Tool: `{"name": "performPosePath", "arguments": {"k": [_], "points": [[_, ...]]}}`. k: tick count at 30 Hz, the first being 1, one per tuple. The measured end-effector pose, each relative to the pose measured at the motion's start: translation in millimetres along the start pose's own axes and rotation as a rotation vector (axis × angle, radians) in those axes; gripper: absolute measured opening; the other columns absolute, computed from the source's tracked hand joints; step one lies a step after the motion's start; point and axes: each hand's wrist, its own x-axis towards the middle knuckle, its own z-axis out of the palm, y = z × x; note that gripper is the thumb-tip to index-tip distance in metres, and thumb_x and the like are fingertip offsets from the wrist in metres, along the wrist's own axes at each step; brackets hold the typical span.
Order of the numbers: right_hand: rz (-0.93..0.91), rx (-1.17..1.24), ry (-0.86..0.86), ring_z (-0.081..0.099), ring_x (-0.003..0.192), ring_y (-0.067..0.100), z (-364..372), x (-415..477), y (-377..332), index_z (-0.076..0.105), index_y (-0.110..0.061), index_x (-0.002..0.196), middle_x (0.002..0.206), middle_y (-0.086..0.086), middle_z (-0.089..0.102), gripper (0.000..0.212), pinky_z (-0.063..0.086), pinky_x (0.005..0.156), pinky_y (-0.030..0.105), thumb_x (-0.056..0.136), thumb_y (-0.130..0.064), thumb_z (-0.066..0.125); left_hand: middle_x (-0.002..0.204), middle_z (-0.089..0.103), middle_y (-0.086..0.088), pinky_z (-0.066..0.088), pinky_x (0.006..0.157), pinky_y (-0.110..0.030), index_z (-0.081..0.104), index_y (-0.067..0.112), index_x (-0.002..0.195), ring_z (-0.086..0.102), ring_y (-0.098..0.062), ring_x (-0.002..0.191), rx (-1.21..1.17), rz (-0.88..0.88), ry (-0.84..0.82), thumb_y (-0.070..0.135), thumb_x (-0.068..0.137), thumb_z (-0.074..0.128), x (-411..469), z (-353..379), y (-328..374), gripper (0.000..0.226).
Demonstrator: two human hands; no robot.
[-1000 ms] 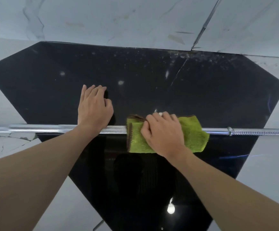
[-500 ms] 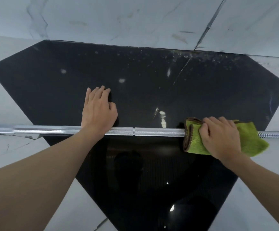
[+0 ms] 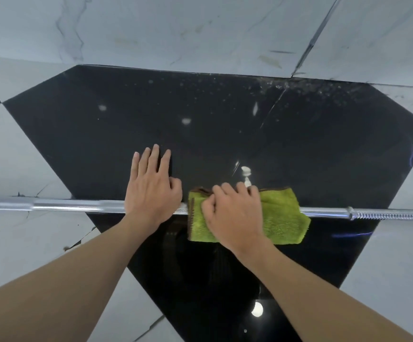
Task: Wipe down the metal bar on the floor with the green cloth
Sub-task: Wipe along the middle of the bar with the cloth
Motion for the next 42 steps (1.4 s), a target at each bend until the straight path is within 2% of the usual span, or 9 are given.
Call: {"name": "performPosePath", "arguments": {"k": [3,6,9,13,17,24,34,38,42], "points": [[-0.057,0.004,0.046,0.047,0.063,0.023,1,0,3,0.053,-0.019,0.068,0.065,-0.002,0.057,0.034,0.044,0.068,0.040,0.097,-0.030,0.038,0.165,0.014,-0.013,0.000,0.125,-0.047,0.017,0.013,0.157,0.006,-0.027,0.154,0.017,0.000,-0.006,0.037,0.093,0.028,-4,2,-1,0.069],[-0.105,0.013,-0.011,0.050,0.065,0.020,-2,-8,27,0.059,-0.019,0.075,0.069,-0.003,0.058,0.041,0.047,0.068,0.039,0.101,-0.035,0.032,0.166,0.008,-0.013,-0.004,0.124,-0.045,0.012,0.014,0.158,0.000,-0.026,0.154,0.015,-0.007,-0.030,0.039,0.094,0.026,-7,3,-2,0.070],[-0.076,-0.007,-0.033,0.051,0.066,0.018,-7,-17,61,0.063,-0.018,0.080,0.072,-0.003,0.061,0.044,0.046,0.068,0.035,0.101,-0.037,0.029,0.167,0.005,-0.012,-0.006,0.124,-0.045,0.009,0.016,0.158,-0.003,-0.025,0.154,0.017,0.001,-0.057,0.042,0.094,0.023,-16,2,-3,0.070],[-0.030,-0.075,0.037,0.047,0.062,0.018,-18,-38,122,0.062,-0.016,0.076,0.069,0.000,0.057,0.041,0.037,0.064,0.033,0.098,-0.033,0.032,0.167,0.005,-0.011,-0.004,0.124,-0.047,0.007,0.017,0.159,-0.002,-0.026,0.154,0.052,0.000,-0.073,0.043,0.095,0.019,-31,1,-2,0.070],[0.038,-0.163,0.046,0.052,0.063,0.029,-23,-55,156,0.058,-0.014,0.077,0.068,0.003,0.055,0.037,0.042,0.064,0.041,0.096,-0.031,0.032,0.166,0.012,-0.011,-0.002,0.124,-0.049,0.013,0.015,0.158,0.004,-0.027,0.154,0.064,-0.008,-0.059,0.041,0.092,0.021,-47,2,0,0.071],[0.118,-0.115,0.063,0.055,0.077,0.025,-18,-68,113,0.066,-0.014,0.083,0.081,0.002,0.065,0.033,0.042,0.080,0.044,0.093,-0.026,0.037,0.163,0.022,-0.014,0.006,0.124,-0.053,0.022,0.014,0.156,0.013,-0.030,0.153,0.107,-0.011,-0.058,0.042,0.092,0.022,-65,3,3,0.070],[0.002,-0.006,-0.006,0.052,0.074,0.021,-5,-47,-10,0.059,-0.019,0.078,0.078,-0.001,0.059,0.031,0.044,0.076,0.042,0.097,-0.031,0.037,0.163,0.023,-0.014,0.005,0.123,-0.052,0.024,0.014,0.156,0.013,-0.030,0.153,0.120,0.001,-0.070,0.041,0.094,0.024,-80,3,2,0.068],[-0.031,-0.002,0.046,0.049,0.068,0.022,-5,-52,-7,0.056,-0.019,0.072,0.070,-0.001,0.055,0.031,0.042,0.069,0.040,0.097,-0.031,0.042,0.163,0.024,-0.013,0.005,0.124,-0.051,0.024,0.014,0.156,0.015,-0.030,0.152,0.120,0.013,-0.069,0.041,0.096,0.023,-87,3,1,0.066],[-0.041,-0.011,-0.011,0.052,0.068,0.021,-11,-61,30,0.060,-0.020,0.076,0.073,-0.002,0.058,0.035,0.043,0.068,0.039,0.100,-0.035,0.039,0.163,0.024,-0.014,0.008,0.124,-0.052,0.023,0.015,0.157,0.014,-0.031,0.153,0.119,0.026,-0.081,0.042,0.097,0.020,-97,2,-1,0.065]]}}
